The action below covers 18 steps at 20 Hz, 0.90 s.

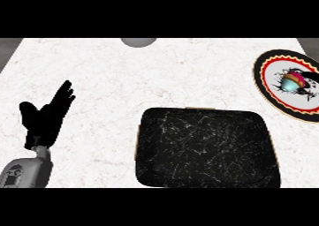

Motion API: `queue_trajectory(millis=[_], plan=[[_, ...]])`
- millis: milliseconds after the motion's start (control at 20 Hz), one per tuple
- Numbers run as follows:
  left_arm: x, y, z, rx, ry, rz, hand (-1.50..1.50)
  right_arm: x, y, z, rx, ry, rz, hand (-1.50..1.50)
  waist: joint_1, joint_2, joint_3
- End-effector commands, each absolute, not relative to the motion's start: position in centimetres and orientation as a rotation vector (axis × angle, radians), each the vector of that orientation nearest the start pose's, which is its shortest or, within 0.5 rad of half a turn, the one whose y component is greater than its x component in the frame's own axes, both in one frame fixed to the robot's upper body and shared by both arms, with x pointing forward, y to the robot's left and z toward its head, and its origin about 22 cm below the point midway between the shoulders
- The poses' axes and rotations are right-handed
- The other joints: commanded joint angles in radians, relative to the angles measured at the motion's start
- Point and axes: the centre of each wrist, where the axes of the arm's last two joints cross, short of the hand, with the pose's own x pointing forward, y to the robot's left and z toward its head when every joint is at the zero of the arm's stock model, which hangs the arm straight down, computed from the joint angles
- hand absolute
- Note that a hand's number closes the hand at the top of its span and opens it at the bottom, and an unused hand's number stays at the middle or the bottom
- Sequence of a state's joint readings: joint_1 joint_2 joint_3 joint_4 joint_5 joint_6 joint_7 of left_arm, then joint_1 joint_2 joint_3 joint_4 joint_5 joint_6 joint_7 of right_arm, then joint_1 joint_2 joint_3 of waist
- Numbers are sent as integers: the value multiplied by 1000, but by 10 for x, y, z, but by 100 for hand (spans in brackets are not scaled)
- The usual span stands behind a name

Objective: Pick the cupcake from the tray and place it in the plate

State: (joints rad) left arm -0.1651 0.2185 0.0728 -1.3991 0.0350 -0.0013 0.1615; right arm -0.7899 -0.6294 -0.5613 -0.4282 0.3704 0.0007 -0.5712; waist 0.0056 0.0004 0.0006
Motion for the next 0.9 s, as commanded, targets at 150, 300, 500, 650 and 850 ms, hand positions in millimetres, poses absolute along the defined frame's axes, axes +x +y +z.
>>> queue_trajectory(millis=[150,300,500,650,850], plan=[[285,295,27,146,-1407,-93,0,353,-495,114,-413,-1701,4,-150,5,2,1],[294,278,19,166,-1403,-82,0,348,-492,94,-363,-1705,13,-150,1,4,0],[282,273,15,166,-1415,-105,0,326,-501,68,-408,-1757,19,-150,5,3,0],[295,269,29,182,-1424,-88,0,319,-521,89,-406,-1764,22,-150,6,5,1],[293,273,14,159,-1426,-94,0,308,-529,81,-453,-1750,10,-150,22,13,3]])
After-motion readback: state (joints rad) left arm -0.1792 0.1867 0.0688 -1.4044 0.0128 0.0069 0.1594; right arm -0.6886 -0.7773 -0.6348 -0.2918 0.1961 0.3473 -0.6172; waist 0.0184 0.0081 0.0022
